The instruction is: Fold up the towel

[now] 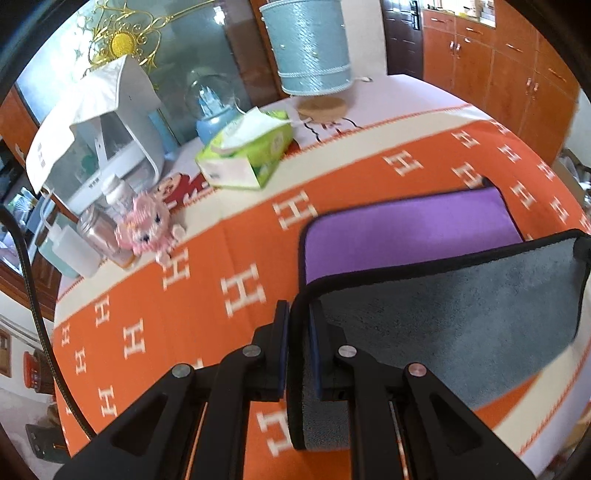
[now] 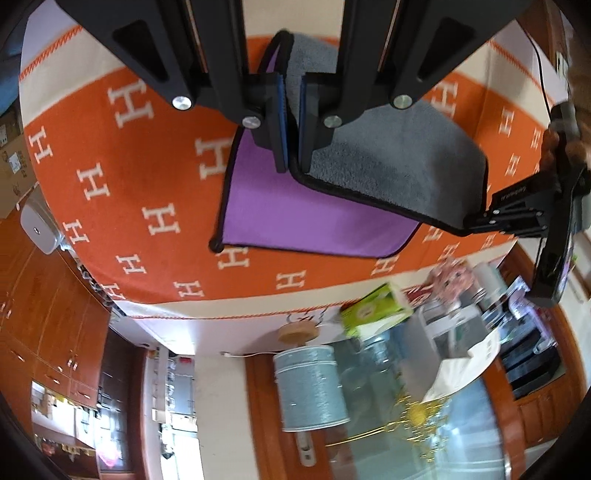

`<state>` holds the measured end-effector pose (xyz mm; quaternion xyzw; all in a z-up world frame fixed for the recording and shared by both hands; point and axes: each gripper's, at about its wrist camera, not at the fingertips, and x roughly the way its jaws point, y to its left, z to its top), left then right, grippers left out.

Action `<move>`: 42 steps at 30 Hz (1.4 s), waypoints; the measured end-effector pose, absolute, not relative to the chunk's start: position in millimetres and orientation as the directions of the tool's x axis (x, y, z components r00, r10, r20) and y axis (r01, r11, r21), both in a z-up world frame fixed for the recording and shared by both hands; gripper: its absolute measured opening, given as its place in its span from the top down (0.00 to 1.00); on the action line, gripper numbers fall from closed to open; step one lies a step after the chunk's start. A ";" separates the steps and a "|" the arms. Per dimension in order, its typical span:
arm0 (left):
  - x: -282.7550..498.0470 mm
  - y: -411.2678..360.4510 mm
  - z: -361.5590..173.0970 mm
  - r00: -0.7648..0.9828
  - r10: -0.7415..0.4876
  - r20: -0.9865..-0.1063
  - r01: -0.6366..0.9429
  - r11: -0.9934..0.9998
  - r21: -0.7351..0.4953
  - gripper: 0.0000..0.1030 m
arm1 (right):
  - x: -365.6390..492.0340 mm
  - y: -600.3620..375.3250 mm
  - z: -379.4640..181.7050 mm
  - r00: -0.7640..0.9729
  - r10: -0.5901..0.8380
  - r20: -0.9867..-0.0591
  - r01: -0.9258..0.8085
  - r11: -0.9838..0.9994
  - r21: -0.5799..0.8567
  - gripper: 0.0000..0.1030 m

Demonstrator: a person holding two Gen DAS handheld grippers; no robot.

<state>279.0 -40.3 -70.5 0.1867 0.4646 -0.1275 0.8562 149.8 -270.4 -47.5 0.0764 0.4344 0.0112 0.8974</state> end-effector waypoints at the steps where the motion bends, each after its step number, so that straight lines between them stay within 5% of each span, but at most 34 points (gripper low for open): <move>1: 282.9 -42.5 -71.0 0.540 -0.037 -0.841 0.385 0.899 0.207 0.92 | 155.6 -272.9 -49.1 0.621 0.081 -0.780 0.056 0.988 0.147 0.95; 42: 379.9 -89.7 -136.7 0.483 0.120 -0.867 0.233 0.937 0.260 0.92 | 272.1 -307.7 -114.1 0.510 -0.038 -0.859 0.169 0.984 0.057 0.95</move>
